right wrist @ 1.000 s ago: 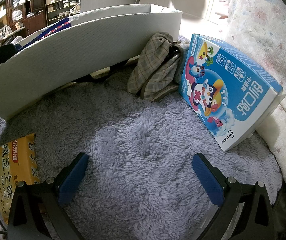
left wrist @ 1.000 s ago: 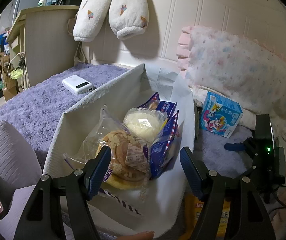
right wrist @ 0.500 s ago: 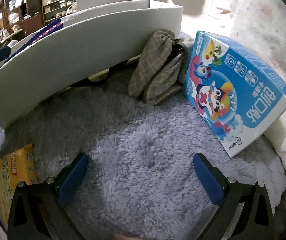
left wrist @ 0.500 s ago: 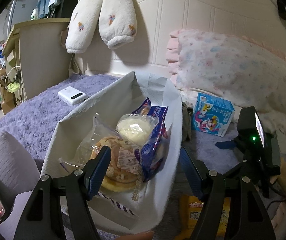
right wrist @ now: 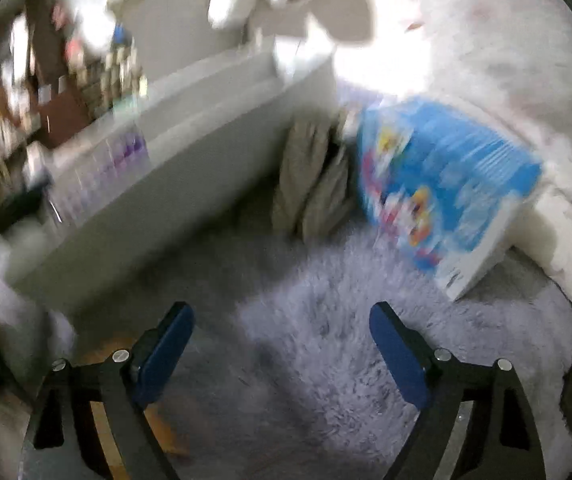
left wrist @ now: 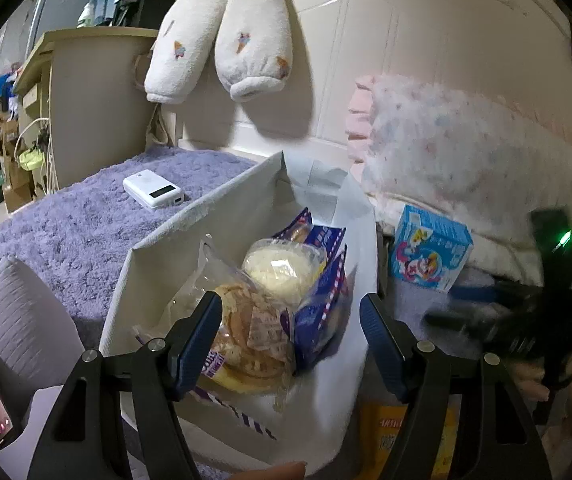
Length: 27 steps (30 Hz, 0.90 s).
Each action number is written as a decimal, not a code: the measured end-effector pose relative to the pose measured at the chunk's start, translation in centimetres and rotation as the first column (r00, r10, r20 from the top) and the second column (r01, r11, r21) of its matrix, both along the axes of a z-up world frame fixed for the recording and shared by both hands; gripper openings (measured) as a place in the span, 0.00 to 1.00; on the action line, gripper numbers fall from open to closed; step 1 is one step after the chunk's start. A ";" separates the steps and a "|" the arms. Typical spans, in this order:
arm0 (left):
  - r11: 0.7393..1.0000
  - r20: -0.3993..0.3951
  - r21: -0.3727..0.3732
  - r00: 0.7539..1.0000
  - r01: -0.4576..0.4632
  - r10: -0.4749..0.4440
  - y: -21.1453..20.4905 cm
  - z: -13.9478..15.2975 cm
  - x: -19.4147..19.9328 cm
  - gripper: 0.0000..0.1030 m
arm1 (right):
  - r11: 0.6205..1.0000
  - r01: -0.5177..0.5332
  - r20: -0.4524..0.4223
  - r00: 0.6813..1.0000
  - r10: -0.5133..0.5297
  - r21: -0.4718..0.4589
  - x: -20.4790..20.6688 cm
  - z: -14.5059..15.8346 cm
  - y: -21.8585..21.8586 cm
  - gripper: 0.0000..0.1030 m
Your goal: Organize objects
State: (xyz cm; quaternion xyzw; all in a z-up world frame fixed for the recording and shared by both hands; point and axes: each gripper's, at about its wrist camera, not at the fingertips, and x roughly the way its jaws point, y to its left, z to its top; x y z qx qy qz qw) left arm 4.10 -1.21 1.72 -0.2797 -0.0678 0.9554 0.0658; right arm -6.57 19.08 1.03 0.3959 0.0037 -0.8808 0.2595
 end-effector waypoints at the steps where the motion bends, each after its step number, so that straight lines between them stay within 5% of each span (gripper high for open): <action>1: 1.000 0.002 0.006 1.000 -0.002 0.002 -0.1 0.0 -0.1 0.69 | 0.997 0.062 -0.022 0.998 -0.063 -0.043 -0.1 0.9 0.8 0.86; 4: 1.000 0.019 0.023 1.000 0.003 -0.004 -0.2 0.0 -0.7 0.69 | 0.959 0.238 -0.081 0.964 -0.253 -0.157 0.2 3.3 3.0 0.86; 8: 1.000 0.018 0.024 1.000 0.000 -0.001 0.0 0.1 -1.0 0.69 | 0.916 0.394 -0.139 0.906 -0.400 -0.072 -2.1 3.3 2.3 0.86; 9: 1.000 0.010 0.024 1.000 -0.002 0.002 0.1 0.1 -1.0 0.69 | 0.911 0.408 -0.122 0.903 -0.412 -0.054 -0.6 2.1 2.6 0.86; 14: 1.000 -0.014 0.013 1.000 -0.007 0.008 0.3 0.3 -0.9 0.69 | 0.852 0.524 0.054 0.851 -0.522 -0.010 -6.8 -2.0 2.4 0.88; 19: 1.000 -0.009 0.004 1.000 -0.003 0.003 0.5 0.2 -1.1 0.69 | 0.853 0.522 0.130 0.844 -0.520 0.022 -9.4 -4.5 1.8 0.90; 27: 1.000 0.019 -0.006 1.000 0.016 -0.016 0.7 -0.3 -1.2 0.69 | 0.849 0.516 0.016 0.853 -0.521 0.115 -8.0 -4.9 0.9 0.85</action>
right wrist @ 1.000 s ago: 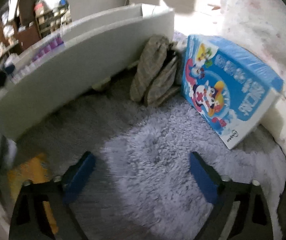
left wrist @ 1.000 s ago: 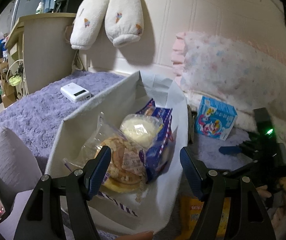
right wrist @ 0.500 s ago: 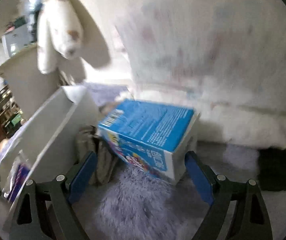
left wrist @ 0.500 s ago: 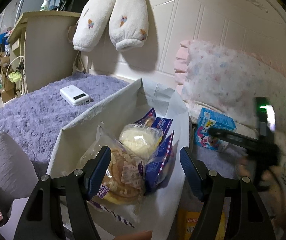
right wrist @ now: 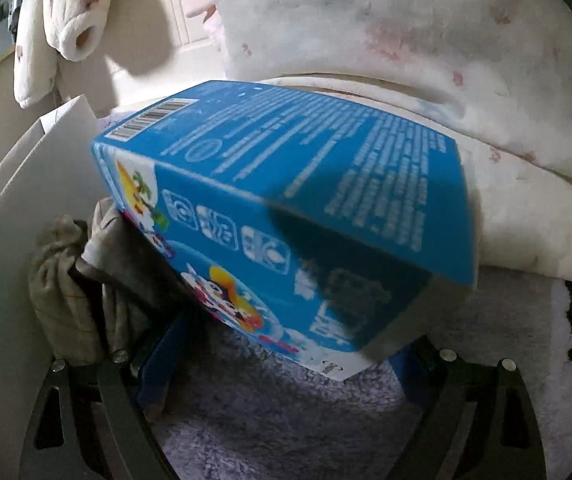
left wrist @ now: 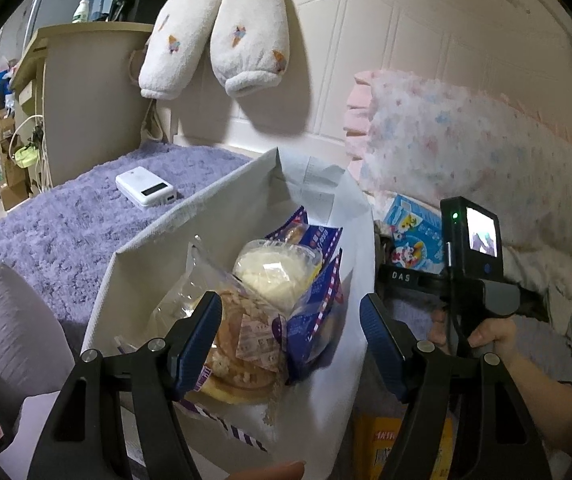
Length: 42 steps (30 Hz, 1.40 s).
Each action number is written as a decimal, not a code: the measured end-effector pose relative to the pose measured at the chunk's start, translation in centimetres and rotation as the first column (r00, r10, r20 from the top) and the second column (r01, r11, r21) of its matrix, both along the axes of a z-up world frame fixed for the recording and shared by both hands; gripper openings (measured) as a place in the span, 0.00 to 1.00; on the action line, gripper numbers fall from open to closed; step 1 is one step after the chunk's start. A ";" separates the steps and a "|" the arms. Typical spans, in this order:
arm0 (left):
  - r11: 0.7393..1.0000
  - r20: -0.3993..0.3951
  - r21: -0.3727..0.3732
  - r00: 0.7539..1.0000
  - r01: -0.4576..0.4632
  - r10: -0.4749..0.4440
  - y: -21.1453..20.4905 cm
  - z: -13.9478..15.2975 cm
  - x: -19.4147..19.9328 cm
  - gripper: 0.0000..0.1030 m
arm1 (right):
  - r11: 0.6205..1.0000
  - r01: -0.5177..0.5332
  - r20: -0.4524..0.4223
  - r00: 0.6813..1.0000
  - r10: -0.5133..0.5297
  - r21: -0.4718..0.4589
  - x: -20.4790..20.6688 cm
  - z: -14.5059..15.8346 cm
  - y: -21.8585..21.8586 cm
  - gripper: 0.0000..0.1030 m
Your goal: Organize objects
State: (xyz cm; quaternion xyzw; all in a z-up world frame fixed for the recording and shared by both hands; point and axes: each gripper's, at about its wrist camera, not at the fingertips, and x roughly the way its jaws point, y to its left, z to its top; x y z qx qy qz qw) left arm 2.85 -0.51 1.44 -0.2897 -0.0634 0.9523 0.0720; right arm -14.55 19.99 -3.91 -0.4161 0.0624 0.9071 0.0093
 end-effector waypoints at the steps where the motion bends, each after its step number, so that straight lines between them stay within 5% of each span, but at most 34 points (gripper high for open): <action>1: 1.000 0.001 -0.003 1.000 0.006 -0.006 0.1 0.0 0.0 0.69 | 1.000 0.005 -0.004 1.000 -0.005 -0.004 0.2 0.0 0.2 0.83; 8: 1.000 0.027 -0.015 0.999 0.025 -0.024 0.3 -0.5 -0.3 0.69 | 0.996 0.012 -0.068 0.998 -0.018 -0.086 2.2 0.5 2.1 0.67; 12: 1.000 0.066 0.009 0.998 0.009 -0.009 -0.3 -0.9 -0.8 0.69 | 0.990 0.050 -0.081 0.995 -0.061 -0.128 3.7 0.3 3.2 0.22; 16: 1.000 0.103 0.024 0.995 0.001 -0.004 -0.7 -1.3 -1.2 0.69 | 0.985 0.045 -0.073 0.996 -0.058 -0.169 3.5 0.1 3.2 0.19; 20: 1.000 0.104 0.024 0.995 0.009 -0.011 -0.6 -1.3 -1.0 0.69 | 0.980 0.038 -0.083 0.995 -0.055 -0.196 4.2 0.2 3.9 0.21; 24: 1.000 0.085 0.019 0.996 0.015 -0.016 -0.6 -1.1 -0.6 0.69 | 0.966 0.011 -0.109 0.993 -0.041 -0.260 5.2 0.4 4.3 0.51; 27: 1.000 0.087 0.018 0.996 0.013 -0.014 -0.6 -1.1 -0.6 0.69 | 0.959 0.017 -0.133 0.990 -0.057 -0.282 7.3 1.4 4.9 0.60; 30: 1.000 0.094 0.021 0.995 0.009 -0.011 -0.7 -1.1 -0.7 0.69 | 0.959 0.041 -0.236 0.965 -0.110 -0.279 9.3 4.1 5.7 0.62; 35: 1.000 0.095 0.017 0.995 0.004 -0.006 -0.5 -1.3 -0.9 0.69 | 0.978 0.052 -0.407 0.904 -0.133 -0.204 10.0 7.5 4.9 0.82; 42: 1.000 0.090 0.009 0.996 0.001 -0.002 -0.4 -1.4 -1.0 0.69 | 0.938 0.007 -0.220 0.971 -0.089 -0.347 0.8 5.3 5.6 0.83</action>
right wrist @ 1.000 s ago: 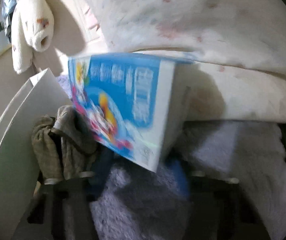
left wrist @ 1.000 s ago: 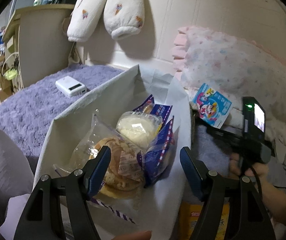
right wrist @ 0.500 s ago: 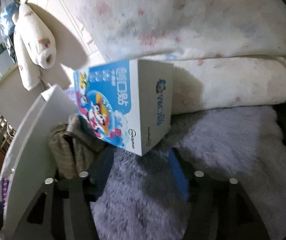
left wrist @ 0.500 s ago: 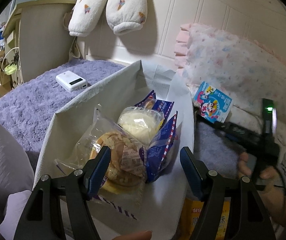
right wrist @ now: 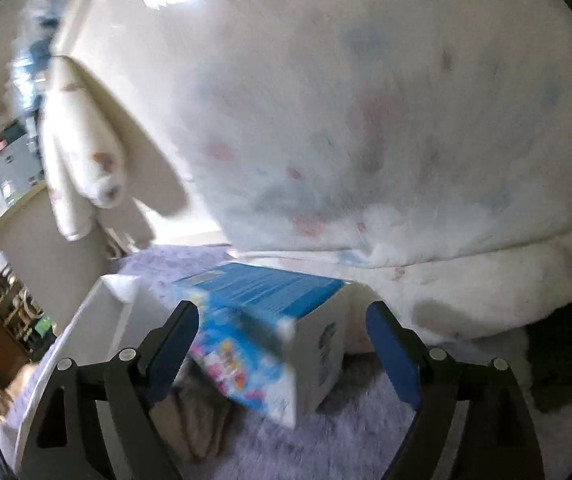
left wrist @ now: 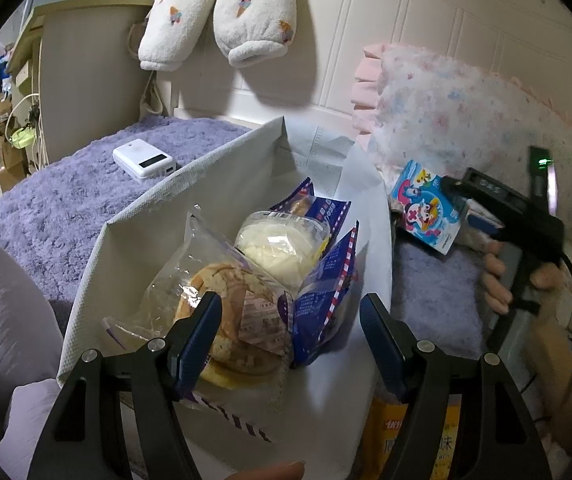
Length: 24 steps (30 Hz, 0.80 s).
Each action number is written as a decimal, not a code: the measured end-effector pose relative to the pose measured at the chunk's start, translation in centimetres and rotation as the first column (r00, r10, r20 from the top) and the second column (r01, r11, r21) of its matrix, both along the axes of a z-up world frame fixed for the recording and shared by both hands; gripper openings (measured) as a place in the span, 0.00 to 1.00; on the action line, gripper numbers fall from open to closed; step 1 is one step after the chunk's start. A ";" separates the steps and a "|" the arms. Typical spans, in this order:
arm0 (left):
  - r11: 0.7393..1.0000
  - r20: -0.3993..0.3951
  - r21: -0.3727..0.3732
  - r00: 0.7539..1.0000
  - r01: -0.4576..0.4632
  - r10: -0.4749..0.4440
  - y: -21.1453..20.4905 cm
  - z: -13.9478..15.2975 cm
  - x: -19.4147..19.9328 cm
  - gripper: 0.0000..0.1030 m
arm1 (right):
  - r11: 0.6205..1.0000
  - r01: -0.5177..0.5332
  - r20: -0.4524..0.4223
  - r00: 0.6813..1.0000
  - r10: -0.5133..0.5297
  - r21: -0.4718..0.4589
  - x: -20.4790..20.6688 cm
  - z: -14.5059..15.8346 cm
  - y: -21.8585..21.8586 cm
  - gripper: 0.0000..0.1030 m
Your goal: Organize objects
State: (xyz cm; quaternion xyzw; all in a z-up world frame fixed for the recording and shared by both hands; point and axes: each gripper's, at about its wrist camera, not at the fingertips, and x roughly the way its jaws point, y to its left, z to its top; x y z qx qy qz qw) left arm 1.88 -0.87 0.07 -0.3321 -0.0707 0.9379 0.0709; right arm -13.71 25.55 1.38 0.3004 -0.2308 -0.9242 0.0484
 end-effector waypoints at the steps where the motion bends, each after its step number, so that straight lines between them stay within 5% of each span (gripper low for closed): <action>1: 1.000 0.000 -0.001 1.000 -0.001 0.001 0.0 0.0 0.0 0.69 | 0.998 -0.030 0.017 0.999 0.031 -0.054 -0.5 -0.7 0.6 0.84; 3: 1.000 -0.001 -0.005 1.000 -0.001 0.001 0.1 0.0 0.0 0.69 | 0.980 -0.096 0.039 0.994 0.104 -0.173 -1.4 -2.3 1.4 0.86; 7: 1.000 -0.003 -0.003 1.000 -0.006 0.006 -0.1 0.0 0.0 0.69 | 0.926 -0.310 0.039 0.945 0.326 -0.216 -1.6 -2.2 0.9 0.88; 9: 1.000 -0.002 0.006 1.000 -0.008 0.008 -0.3 0.0 0.1 0.69 | 0.834 -0.482 -0.029 0.869 0.493 -0.267 -0.1 -0.5 0.3 0.87; 12: 1.000 -0.001 0.005 1.000 -0.001 0.001 -0.4 0.0 0.1 0.69 | 0.636 -0.695 -0.156 0.706 0.690 -0.334 2.7 2.6 -0.8 0.84; 13: 1.000 -0.004 -0.001 1.000 0.002 -0.002 -0.2 0.0 0.2 0.69 | 0.640 -0.706 -0.164 0.701 0.694 -0.305 3.2 3.5 -1.2 0.84; 16: 1.000 -0.009 -0.006 1.000 0.005 -0.005 -0.2 0.1 0.3 0.69 | 0.801 -0.586 -0.131 0.809 0.573 -0.120 5.1 5.5 -1.6 0.84; 18: 1.000 -0.006 -0.003 1.000 0.006 -0.006 -0.2 0.1 0.2 0.69 | 0.903 -0.429 -0.018 0.903 0.429 0.001 4.8 5.0 -2.0 0.84; 21: 1.000 -0.003 -0.005 1.000 0.005 -0.005 -0.1 0.0 0.2 0.69 | 0.938 -0.345 0.099 0.934 0.342 0.016 3.6 2.6 -2.2 0.85; 24: 1.000 -0.004 -0.006 1.000 0.006 -0.006 -0.1 0.0 0.3 0.69 | 0.919 -0.360 0.184 0.904 0.387 -0.163 2.5 -0.4 -1.7 0.85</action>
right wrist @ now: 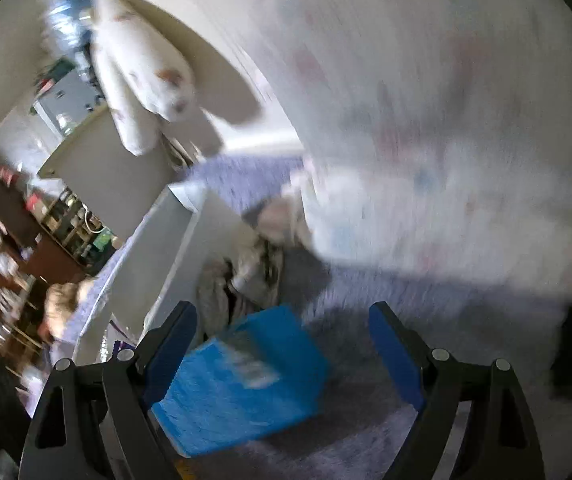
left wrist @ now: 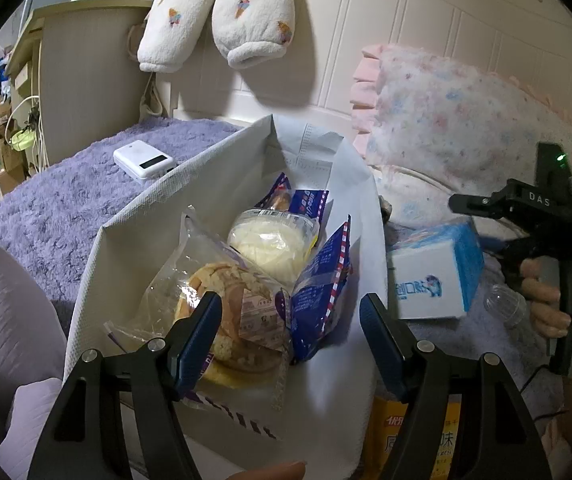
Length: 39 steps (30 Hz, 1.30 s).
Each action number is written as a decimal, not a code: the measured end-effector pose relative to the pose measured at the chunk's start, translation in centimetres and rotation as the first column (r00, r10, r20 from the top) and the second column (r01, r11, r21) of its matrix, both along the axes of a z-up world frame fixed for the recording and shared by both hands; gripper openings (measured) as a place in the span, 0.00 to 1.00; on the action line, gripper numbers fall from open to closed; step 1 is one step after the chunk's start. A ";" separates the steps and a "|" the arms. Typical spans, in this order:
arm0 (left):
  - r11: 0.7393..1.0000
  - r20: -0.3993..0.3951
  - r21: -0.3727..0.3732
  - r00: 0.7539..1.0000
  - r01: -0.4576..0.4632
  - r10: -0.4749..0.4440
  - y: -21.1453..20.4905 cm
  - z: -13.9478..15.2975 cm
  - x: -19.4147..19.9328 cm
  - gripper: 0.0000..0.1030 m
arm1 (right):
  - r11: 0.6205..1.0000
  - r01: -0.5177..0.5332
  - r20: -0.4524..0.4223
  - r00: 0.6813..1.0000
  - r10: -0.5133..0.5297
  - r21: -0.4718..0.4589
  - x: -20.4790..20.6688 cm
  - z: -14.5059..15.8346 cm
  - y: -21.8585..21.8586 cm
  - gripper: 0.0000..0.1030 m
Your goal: Organize objects
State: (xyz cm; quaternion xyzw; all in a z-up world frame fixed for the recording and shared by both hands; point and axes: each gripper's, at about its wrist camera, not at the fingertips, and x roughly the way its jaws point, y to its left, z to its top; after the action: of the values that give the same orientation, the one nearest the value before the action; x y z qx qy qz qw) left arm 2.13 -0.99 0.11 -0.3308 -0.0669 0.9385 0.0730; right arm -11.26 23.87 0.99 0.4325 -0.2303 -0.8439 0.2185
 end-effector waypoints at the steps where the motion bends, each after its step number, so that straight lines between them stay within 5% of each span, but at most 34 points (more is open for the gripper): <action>1: 1.000 0.000 0.000 1.000 0.000 0.000 0.0 0.0 0.0 0.69 | 0.999 -0.018 0.020 1.000 0.019 -0.028 -0.3 -0.3 0.1 0.85; 5: 1.000 0.000 -0.001 1.000 0.000 0.000 0.0 0.0 0.0 0.69 | 0.994 -0.095 0.075 0.992 0.099 -0.056 -1.7 -0.9 -1.8 0.85; 9: 1.000 -0.008 -0.004 1.000 0.001 -0.001 0.0 0.1 0.2 0.69 | 0.978 -0.146 0.188 0.975 0.116 0.151 -0.4 -1.8 -4.7 0.86; 13: 1.000 -0.027 -0.014 1.000 0.007 -0.007 0.2 0.3 0.5 0.69 | 0.957 -0.173 0.173 0.976 0.134 0.233 1.0 -0.7 -5.7 0.87; 15: 1.000 -0.033 -0.020 0.999 0.010 -0.011 0.3 0.3 0.6 0.69 | 0.937 -0.214 0.089 0.976 0.196 0.277 2.4 1.0 -6.2 0.88; 19: 1.000 -0.034 -0.022 0.999 0.009 -0.010 0.4 0.3 0.6 0.69 | 0.834 -0.312 0.005 0.937 0.349 0.456 5.1 1.6 -9.2 1.00; 23: 1.000 -0.034 -0.024 0.999 0.009 -0.010 0.4 0.3 0.6 0.69 | 0.629 -0.328 -0.005 0.884 0.467 0.705 8.1 -0.6 -13.0 1.00; 26: 1.000 -0.036 -0.028 0.999 0.008 -0.009 0.4 0.3 0.5 0.69 | 0.556 -0.272 -0.016 0.889 0.457 0.785 8.3 -1.9 -13.9 1.00; 28: 1.000 -0.035 -0.030 0.999 0.009 -0.010 0.4 0.3 0.5 0.69 | 0.571 -0.297 0.026 0.900 0.434 0.765 7.2 -2.2 -13.6 1.00; 34: 1.000 -0.037 -0.027 0.999 0.012 -0.013 0.5 0.3 0.5 0.69 | 0.741 -0.326 0.102 0.938 0.332 0.588 4.5 -0.3 -9.2 1.00; 39: 0.998 -0.126 -0.048 0.991 0.043 -0.049 1.2 1.1 1.9 0.69 | 0.907 -0.181 -0.055 0.974 0.218 0.381 4.6 4.4 -5.4 1.00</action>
State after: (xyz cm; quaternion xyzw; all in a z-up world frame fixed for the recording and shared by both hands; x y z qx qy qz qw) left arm 4.06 0.22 1.23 -0.2733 -0.0331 0.9570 0.0914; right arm -6.68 18.45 5.44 0.4463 -0.0093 -0.8652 0.2284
